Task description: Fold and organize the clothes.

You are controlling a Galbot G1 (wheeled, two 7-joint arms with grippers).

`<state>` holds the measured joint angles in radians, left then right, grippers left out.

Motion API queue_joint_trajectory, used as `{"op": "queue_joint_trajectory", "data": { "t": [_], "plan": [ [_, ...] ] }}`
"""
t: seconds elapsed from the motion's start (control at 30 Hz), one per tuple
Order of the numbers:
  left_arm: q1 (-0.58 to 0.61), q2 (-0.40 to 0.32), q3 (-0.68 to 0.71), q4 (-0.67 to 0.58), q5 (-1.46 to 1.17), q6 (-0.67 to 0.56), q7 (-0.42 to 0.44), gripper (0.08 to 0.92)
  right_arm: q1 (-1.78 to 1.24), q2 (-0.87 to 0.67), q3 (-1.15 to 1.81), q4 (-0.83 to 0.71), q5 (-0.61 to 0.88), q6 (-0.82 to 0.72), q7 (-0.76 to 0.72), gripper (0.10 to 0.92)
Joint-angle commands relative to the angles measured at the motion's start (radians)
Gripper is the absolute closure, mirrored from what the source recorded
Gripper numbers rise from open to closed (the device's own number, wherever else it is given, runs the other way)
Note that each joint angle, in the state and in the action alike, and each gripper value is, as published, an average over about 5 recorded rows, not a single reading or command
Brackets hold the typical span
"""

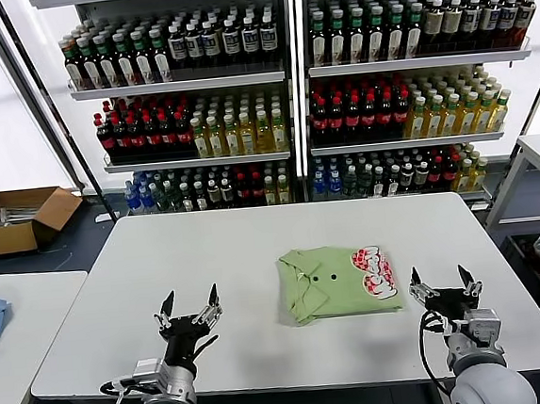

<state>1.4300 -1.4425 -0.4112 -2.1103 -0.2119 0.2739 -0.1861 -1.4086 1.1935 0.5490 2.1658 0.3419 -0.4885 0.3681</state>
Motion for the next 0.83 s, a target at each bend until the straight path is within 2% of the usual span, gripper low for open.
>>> {"op": "queue_joint_trajectory", "data": {
  "t": [0.03, 0.83],
  "plan": [
    [0.017, -0.001, -0.009, -0.009, 0.096, -0.012, 0.026, 0.177, -0.02, 0.001, 0.003, 0.006, -0.008, 0.004, -0.007, 0.203],
    [0.018, 0.003, -0.009, 0.011, 0.098, -0.032, 0.035, 0.177, -0.047, 0.008, 0.006, 0.033, -0.023, 0.013, -0.041, 0.203]
  ]
}}
